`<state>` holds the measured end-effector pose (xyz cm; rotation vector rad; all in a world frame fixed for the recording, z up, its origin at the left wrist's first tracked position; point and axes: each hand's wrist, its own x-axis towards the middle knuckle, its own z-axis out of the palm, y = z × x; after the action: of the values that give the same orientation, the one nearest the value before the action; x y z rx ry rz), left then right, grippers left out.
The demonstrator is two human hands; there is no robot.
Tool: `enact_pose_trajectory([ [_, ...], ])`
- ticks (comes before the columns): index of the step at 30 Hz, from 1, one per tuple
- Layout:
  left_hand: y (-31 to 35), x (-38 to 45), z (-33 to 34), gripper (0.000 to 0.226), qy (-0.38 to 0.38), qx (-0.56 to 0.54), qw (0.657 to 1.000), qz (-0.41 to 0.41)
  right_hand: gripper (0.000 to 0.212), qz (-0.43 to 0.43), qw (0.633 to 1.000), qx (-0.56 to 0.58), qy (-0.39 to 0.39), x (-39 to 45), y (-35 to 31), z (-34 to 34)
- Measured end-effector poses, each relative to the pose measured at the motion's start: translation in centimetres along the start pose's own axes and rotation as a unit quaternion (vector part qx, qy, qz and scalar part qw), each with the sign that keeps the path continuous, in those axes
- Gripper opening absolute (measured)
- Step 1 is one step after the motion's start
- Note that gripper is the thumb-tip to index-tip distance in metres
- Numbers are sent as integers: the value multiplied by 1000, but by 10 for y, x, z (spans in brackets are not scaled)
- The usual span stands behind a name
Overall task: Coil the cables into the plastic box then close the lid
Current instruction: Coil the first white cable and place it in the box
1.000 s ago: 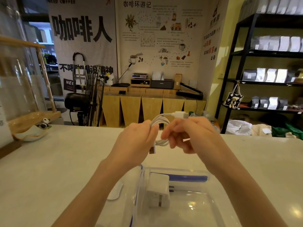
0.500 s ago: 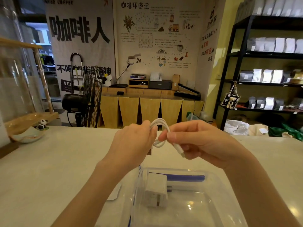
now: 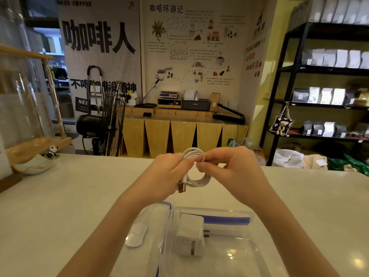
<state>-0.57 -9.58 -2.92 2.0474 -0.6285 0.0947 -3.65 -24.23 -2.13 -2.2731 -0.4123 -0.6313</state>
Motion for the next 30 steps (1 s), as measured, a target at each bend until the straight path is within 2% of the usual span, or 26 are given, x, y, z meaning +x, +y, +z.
enact_pose_trajectory([
  [4, 0, 2, 7, 32, 42, -53, 998, -10, 27, -9, 999, -24, -20, 0, 0, -1],
  [6, 1, 2, 9, 32, 55, -66, 996, -13, 29, -37, 998, -56, 7, 0, 2, 1],
  [10, 8, -1, 8, 33, 58, -91, 994, -6, 28, -133, 972, -127, 147, 1, 5, 5],
  [14, 18, -6, 4, 32, 70, -100, 992, 27, 20, -232, 909, -204, 281, -1, 5, 11],
  [16, 19, -9, 4, 32, 83, -75, 993, 49, 17, -246, 888, -193, 338, -2, 6, 14],
  [19, 18, -12, 5, 32, 97, -57, 992, 59, 15, -224, 878, -163, 391, 0, 7, 14],
  [21, 18, -12, 5, 31, 93, -57, 992, 60, 14, -217, 892, -130, 373, 1, 8, 13],
  [25, 18, -10, 4, 28, 57, -94, 992, 60, 25, -139, 953, -5, 268, 1, 2, 14],
  [28, 18, -10, 1, 29, 34, -140, 989, 44, 38, -74, 976, 68, 195, 2, -1, 17],
  [30, 19, -11, -3, 32, 23, -167, 985, 32, 35, -41, 980, 150, 124, 4, -2, 15],
])
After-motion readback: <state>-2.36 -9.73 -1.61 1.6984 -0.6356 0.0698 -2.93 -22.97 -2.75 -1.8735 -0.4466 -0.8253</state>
